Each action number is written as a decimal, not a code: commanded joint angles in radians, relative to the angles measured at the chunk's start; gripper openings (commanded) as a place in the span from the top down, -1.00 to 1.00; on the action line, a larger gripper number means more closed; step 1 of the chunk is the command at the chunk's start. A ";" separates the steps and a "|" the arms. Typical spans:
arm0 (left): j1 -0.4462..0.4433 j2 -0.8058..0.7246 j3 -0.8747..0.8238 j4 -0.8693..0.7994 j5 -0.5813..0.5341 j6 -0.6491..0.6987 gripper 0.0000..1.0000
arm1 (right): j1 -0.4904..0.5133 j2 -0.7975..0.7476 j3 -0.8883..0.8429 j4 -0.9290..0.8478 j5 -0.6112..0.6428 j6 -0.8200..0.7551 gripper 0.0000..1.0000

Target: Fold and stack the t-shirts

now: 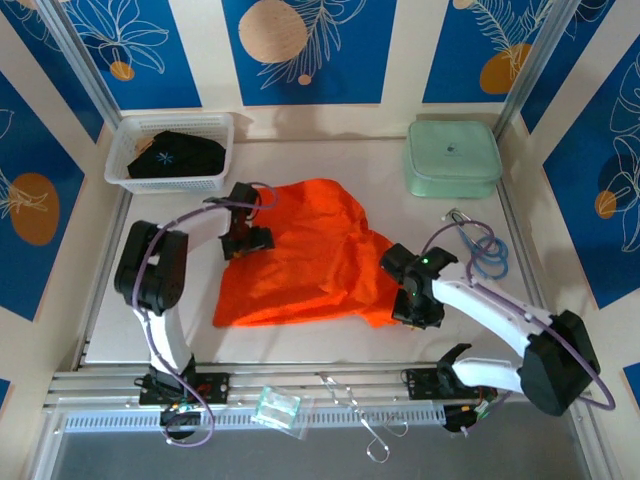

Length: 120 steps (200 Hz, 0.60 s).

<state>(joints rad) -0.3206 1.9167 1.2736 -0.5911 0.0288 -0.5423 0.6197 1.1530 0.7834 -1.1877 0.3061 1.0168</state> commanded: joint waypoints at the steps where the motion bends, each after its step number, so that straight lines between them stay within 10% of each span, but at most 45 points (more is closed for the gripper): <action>1: 0.033 0.131 0.124 0.003 -0.001 0.015 -0.67 | -0.041 -0.069 -0.012 -0.068 0.024 0.072 1.00; 70: 0.052 0.216 0.295 -0.075 0.000 0.028 -0.71 | -0.137 -0.066 -0.049 0.008 -0.033 0.026 1.00; 120: 0.016 0.048 0.262 -0.146 0.095 0.051 -1.00 | -0.128 -0.025 0.034 0.074 -0.147 -0.090 0.02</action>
<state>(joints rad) -0.2810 2.0819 1.5536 -0.6357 0.0692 -0.5121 0.4953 1.1316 0.7509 -1.1240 0.2268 0.9962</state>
